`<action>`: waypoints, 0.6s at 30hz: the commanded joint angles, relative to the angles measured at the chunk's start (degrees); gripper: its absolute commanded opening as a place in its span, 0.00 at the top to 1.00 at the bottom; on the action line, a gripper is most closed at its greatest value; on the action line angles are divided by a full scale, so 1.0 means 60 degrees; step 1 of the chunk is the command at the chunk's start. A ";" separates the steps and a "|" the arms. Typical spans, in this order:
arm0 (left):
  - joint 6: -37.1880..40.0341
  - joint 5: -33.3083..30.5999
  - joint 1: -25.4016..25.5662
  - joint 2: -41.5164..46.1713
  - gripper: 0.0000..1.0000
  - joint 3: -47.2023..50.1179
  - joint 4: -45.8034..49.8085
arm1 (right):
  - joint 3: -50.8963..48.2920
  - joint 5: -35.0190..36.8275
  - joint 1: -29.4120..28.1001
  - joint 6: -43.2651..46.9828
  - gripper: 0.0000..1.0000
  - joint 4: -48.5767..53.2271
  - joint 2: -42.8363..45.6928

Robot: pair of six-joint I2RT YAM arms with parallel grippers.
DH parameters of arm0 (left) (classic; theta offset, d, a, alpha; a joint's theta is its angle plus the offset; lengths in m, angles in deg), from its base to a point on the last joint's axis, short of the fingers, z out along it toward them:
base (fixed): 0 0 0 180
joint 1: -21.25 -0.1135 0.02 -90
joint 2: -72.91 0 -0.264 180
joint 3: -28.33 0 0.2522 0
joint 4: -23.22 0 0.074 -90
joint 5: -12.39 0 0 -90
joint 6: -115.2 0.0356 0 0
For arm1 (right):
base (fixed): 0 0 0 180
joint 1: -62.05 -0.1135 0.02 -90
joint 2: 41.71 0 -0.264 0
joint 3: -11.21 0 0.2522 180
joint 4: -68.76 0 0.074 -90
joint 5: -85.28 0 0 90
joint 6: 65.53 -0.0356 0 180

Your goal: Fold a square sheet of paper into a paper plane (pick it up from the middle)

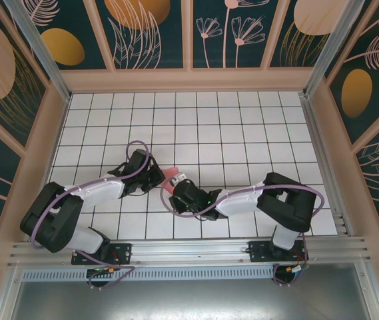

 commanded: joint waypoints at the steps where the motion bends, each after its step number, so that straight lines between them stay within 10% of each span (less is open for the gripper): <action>1: 0.0248 0.0205 -0.0052 -0.0068 0.98 -0.0153 0.0267 | 0.0504 0.1431 -0.0328 0.0522 0.69 0.1095 -0.0473; 9: 0.0361 0.0165 -0.0065 0.0261 1.00 -0.0144 0.0478 | 0.0878 0.2922 -0.0830 0.0576 0.67 0.1700 -0.0722; 18: 0.0512 0.0048 -0.0053 0.0265 0.92 -0.0262 0.0554 | 0.0486 0.3172 -0.0762 0.0110 0.98 0.1498 -0.0370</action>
